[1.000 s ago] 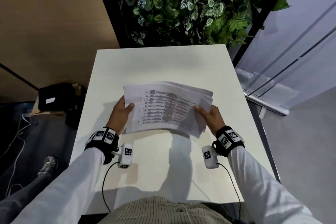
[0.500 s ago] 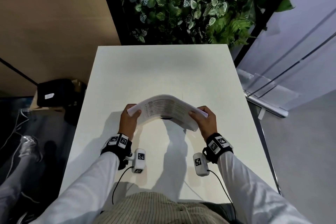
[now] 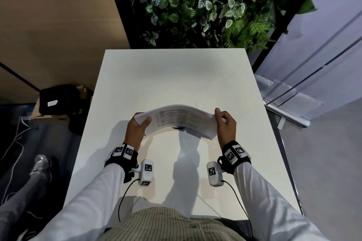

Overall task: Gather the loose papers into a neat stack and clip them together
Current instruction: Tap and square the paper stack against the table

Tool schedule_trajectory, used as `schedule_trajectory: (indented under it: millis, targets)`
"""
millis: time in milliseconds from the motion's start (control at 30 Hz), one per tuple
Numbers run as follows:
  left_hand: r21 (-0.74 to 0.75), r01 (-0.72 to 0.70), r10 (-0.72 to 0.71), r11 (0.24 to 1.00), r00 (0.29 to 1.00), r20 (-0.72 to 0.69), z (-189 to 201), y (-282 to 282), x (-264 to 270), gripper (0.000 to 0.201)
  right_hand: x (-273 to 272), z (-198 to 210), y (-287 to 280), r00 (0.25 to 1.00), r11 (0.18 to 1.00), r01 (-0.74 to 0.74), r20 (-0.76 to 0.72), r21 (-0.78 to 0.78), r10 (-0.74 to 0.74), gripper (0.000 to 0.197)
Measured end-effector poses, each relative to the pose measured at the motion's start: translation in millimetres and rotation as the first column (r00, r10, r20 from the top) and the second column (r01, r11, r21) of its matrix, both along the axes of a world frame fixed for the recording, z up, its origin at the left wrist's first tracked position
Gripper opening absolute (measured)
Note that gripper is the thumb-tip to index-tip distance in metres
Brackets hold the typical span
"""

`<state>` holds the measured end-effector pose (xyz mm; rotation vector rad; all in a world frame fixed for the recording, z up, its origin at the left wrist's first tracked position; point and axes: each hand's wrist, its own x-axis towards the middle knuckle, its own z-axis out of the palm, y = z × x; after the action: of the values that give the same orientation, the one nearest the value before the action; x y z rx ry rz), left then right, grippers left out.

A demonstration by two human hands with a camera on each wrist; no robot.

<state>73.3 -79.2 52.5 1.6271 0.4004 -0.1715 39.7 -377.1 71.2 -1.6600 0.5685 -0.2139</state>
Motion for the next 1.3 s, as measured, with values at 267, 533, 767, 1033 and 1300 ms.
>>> schedule_trajectory:
  millis: [267, 533, 767, 1033, 1300]
  targets:
    - [0.38, 0.218, -0.296, 0.899, 0.942, 0.157, 52, -11, 14, 0.011, 18, 32, -33, 0.754, 0.568, -0.657, -0.436, -0.496, 0.492, 0.011]
    - [0.67, 0.367, -0.67, 0.645, 0.693, 0.265, 136, -60, 25, 0.014, 35, 73, 2, 0.666, 0.567, -0.727, -0.199, -0.387, 0.719, 0.012]
    - [0.177, 0.338, -0.372, 0.924, 0.902, 0.218, 123, -21, 33, 0.029, 19, 71, -21, 0.881, 0.885, -0.465, 0.085, -0.021, 0.465, 0.013]
    - [-0.049, 0.269, -0.247, 0.962, 0.933, 0.262, 97, -70, 5, 0.023, -1, 47, -15, 0.954, 0.959, -0.275, 0.148, 0.073, 0.262, 0.012]
    - [0.056, 0.275, -0.28, 0.96, 0.926, 0.253, 76, -78, -6, 0.024, 1, 44, -18, 0.942, 0.975, -0.22, 0.255, -0.022, 0.218, 0.015]
